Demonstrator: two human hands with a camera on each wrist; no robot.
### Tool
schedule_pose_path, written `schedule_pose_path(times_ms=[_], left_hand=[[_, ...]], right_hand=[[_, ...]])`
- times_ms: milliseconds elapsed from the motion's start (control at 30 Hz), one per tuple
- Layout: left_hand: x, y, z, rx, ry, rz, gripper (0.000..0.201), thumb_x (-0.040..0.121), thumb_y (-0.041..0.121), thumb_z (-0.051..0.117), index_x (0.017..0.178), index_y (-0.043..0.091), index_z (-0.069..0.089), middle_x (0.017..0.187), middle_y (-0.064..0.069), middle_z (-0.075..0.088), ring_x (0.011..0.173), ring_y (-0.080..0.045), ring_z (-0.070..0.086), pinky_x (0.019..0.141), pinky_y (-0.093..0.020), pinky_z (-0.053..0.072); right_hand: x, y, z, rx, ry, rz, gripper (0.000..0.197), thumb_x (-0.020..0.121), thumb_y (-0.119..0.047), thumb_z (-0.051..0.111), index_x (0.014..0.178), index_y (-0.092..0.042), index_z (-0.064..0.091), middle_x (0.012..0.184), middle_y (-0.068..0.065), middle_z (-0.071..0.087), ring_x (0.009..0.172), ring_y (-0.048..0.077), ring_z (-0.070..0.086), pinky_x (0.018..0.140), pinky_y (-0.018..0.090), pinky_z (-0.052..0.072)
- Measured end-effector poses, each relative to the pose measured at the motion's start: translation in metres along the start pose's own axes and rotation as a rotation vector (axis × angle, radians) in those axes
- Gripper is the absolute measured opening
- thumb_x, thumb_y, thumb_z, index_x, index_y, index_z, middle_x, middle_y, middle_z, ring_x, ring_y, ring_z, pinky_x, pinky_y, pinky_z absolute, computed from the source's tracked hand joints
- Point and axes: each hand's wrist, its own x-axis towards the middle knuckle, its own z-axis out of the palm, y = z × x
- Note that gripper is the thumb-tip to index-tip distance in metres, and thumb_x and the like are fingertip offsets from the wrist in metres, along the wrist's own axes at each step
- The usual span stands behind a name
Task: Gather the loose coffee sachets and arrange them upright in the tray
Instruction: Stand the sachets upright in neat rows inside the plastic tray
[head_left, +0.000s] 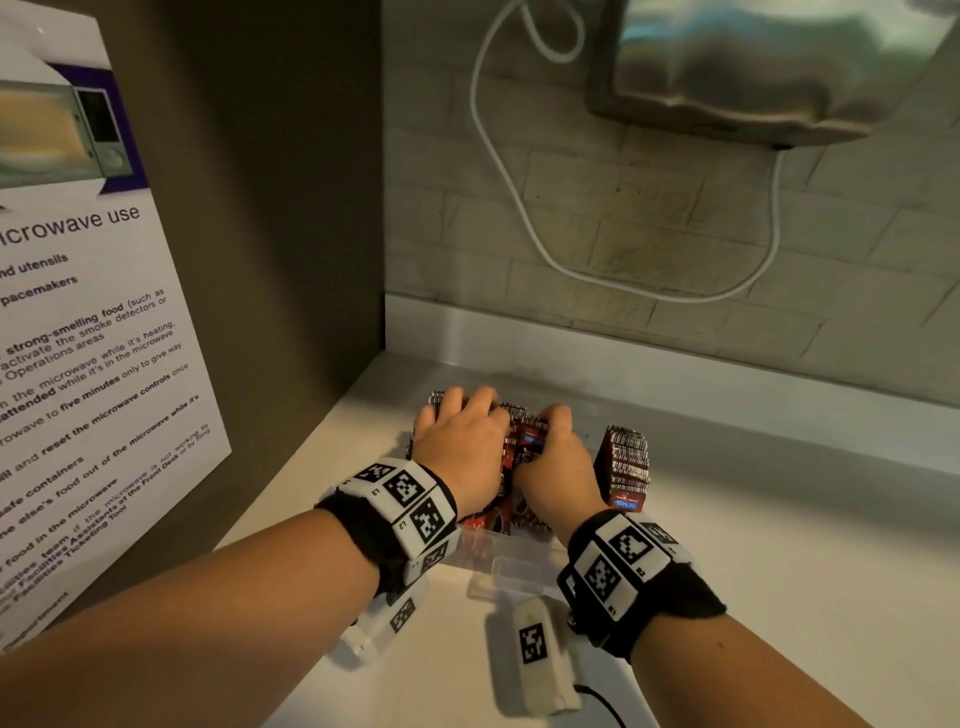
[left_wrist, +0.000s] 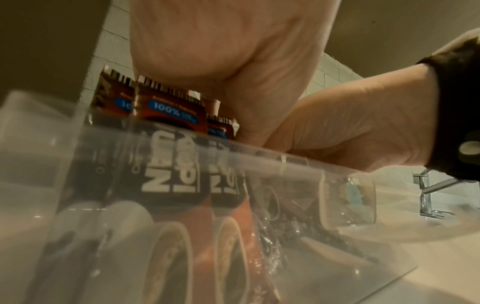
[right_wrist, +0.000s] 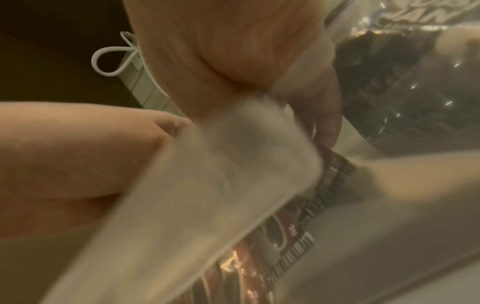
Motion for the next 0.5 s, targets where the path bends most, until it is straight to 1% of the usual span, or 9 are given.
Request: schedule_pose_path(times_ms=[67,133,200,267,333,400,467,500], left_hand=[[0.0,0.0,0.0,0.008,-0.008,-0.006,0.041,0.085,0.022,0.063,0.124,0.026,0.052,0.141,0.007,0.032,0.128,-0.022,0.027,0.102,-0.038,0.026],[0.0,0.0,0.0,0.011,-0.013,-0.012,0.041,0.085,0.02,0.063,0.124,0.027,0.052,0.141,0.007,0.032,0.128,-0.022,0.026,0.102,-0.038,0.026],[0.0,0.0,-0.001,0.005,-0.018,-0.014,0.042,0.084,0.018,0.063,0.124,0.027,0.052,0.14,0.006,0.032,0.128,-0.022,0.026,0.103,-0.038,0.026],[0.0,0.001,-0.001,-0.001,-0.026,-0.014,0.042,0.084,0.018,0.063,0.124,0.027,0.052,0.14,0.006,0.033,0.128,-0.022,0.026,0.103,-0.038,0.025],[0.0,0.001,-0.003,-0.002,-0.026,-0.011,0.042,0.084,0.021,0.062,0.125,0.027,0.051,0.14,0.005,0.033,0.128,-0.022,0.027,0.104,-0.038,0.025],[-0.001,0.006,-0.007,-0.006,-0.005,-0.002,0.045,0.086,0.026,0.061,0.129,0.026,0.047,0.139,0.003,0.035,0.129,-0.022,0.028,0.106,-0.037,0.024],[-0.003,0.016,-0.015,-0.111,0.04,0.004,0.049,0.089,0.029,0.057,0.135,0.023,0.042,0.139,0.002,0.038,0.13,-0.02,0.029,0.108,-0.035,0.025],[-0.004,0.022,-0.018,-0.237,0.062,-0.008,0.05,0.091,0.031,0.054,0.138,0.022,0.039,0.141,0.001,0.039,0.132,-0.019,0.03,0.109,-0.034,0.026]], right_hand=[[0.0,0.002,-0.004,-0.017,-0.002,0.008,0.035,0.084,0.002,0.051,0.106,-0.019,0.035,0.097,0.011,0.061,0.083,0.026,0.061,0.07,0.04,0.053],[-0.001,0.004,-0.008,-0.015,0.022,0.018,0.033,0.085,0.004,0.05,0.107,-0.017,0.036,0.094,0.009,0.06,0.08,0.025,0.059,0.066,0.035,0.047],[-0.003,0.006,-0.011,0.005,0.063,0.033,0.035,0.084,0.006,0.05,0.11,-0.014,0.037,0.094,0.01,0.059,0.082,0.027,0.059,0.067,0.035,0.047],[-0.004,0.007,-0.012,0.019,0.083,0.04,0.039,0.083,0.009,0.049,0.113,-0.013,0.037,0.093,0.01,0.058,0.084,0.028,0.06,0.069,0.037,0.05],[-0.005,0.008,-0.011,0.02,0.087,0.03,0.043,0.081,0.012,0.049,0.11,-0.015,0.035,0.093,0.01,0.058,0.083,0.028,0.06,0.069,0.04,0.053],[-0.005,0.008,-0.008,0.013,0.11,-0.003,0.043,0.079,0.01,0.051,0.104,-0.02,0.032,0.095,0.012,0.059,0.082,0.027,0.06,0.067,0.038,0.05],[-0.005,0.01,-0.005,0.007,0.155,-0.054,0.04,0.08,0.004,0.053,0.101,-0.023,0.031,0.096,0.012,0.059,0.08,0.028,0.059,0.065,0.035,0.045],[-0.005,0.011,-0.005,0.013,0.176,-0.079,0.038,0.082,0.001,0.054,0.1,-0.023,0.031,0.094,0.012,0.059,0.078,0.028,0.059,0.063,0.034,0.042]])
